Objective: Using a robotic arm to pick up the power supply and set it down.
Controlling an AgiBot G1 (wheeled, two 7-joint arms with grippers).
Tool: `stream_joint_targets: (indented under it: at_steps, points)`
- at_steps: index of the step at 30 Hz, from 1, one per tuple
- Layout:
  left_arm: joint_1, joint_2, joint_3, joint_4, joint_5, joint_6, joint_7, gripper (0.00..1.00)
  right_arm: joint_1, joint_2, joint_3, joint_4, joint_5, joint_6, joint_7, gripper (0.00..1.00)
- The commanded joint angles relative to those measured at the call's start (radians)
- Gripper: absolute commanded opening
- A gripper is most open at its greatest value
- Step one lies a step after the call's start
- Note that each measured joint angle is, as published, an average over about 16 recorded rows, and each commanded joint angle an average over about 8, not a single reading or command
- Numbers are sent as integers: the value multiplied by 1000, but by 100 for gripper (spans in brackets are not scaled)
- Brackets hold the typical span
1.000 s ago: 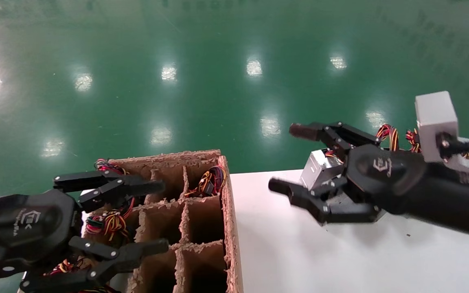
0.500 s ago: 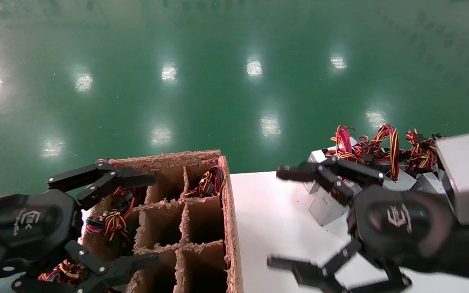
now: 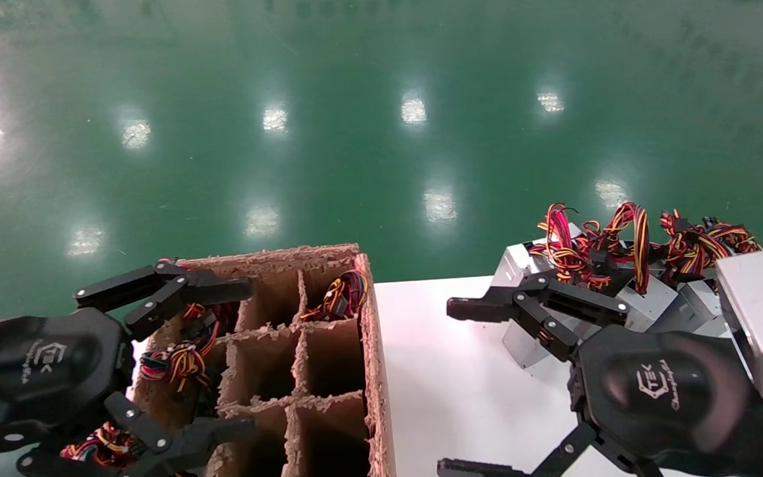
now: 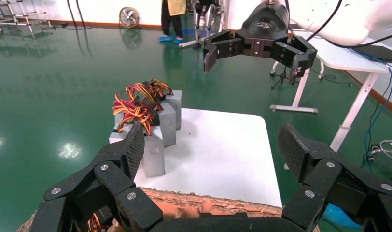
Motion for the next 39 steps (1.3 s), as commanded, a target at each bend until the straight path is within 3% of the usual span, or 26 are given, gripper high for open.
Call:
stream_joint_targets:
  at_steps: [1,39]
  points:
    - [0,0,0,0,0,0,0,100,1,0,-4,-2,2,5,-1,100]
    - [0,0,0,0,0,0,0,100,8,1,-20,-9,12,23,-5,100]
